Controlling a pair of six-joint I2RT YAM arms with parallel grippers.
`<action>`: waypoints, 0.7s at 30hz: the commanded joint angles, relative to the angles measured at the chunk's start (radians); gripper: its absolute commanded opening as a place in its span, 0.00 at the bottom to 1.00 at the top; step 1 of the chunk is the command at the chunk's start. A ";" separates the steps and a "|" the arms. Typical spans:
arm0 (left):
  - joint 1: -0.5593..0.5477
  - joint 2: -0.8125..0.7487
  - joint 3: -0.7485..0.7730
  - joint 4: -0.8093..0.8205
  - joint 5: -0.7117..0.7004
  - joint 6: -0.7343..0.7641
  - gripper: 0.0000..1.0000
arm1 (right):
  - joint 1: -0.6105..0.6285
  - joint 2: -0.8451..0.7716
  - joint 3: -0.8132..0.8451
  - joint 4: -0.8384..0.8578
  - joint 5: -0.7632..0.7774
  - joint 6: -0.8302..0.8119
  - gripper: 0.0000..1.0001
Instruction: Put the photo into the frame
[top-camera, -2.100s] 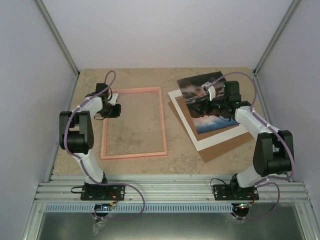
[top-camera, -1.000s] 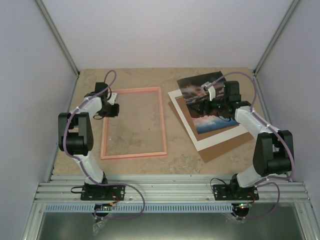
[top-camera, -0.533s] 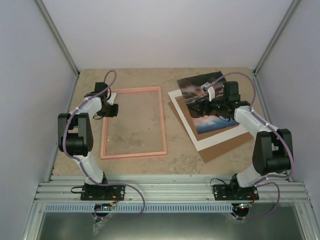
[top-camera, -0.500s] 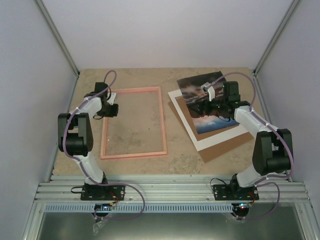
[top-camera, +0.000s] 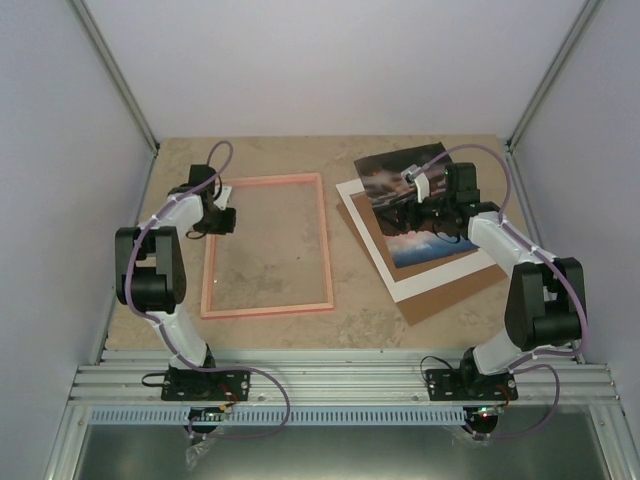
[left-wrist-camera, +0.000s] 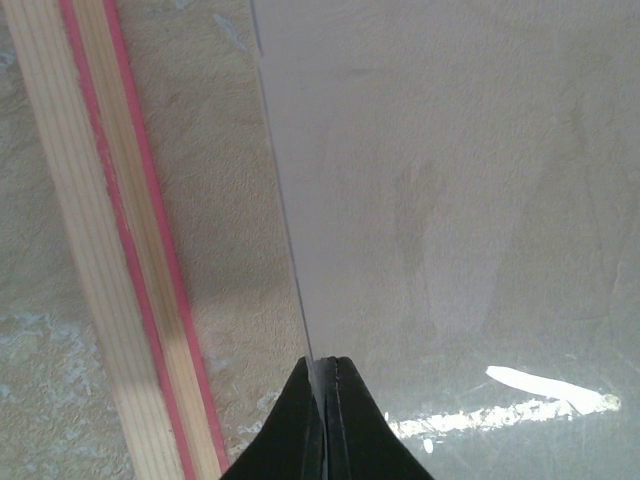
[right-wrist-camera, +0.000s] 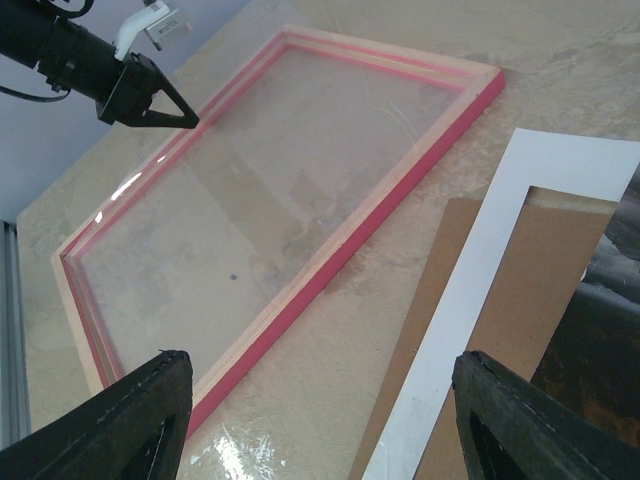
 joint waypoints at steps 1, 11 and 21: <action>0.013 -0.031 -0.006 0.002 -0.040 0.004 0.00 | 0.004 -0.002 0.000 0.007 0.004 -0.015 0.72; 0.016 -0.037 -0.009 -0.003 -0.045 0.004 0.00 | 0.004 -0.003 -0.002 0.007 0.005 -0.014 0.72; 0.020 -0.040 -0.019 0.000 -0.053 0.003 0.00 | 0.004 -0.004 -0.003 0.010 0.006 -0.013 0.72</action>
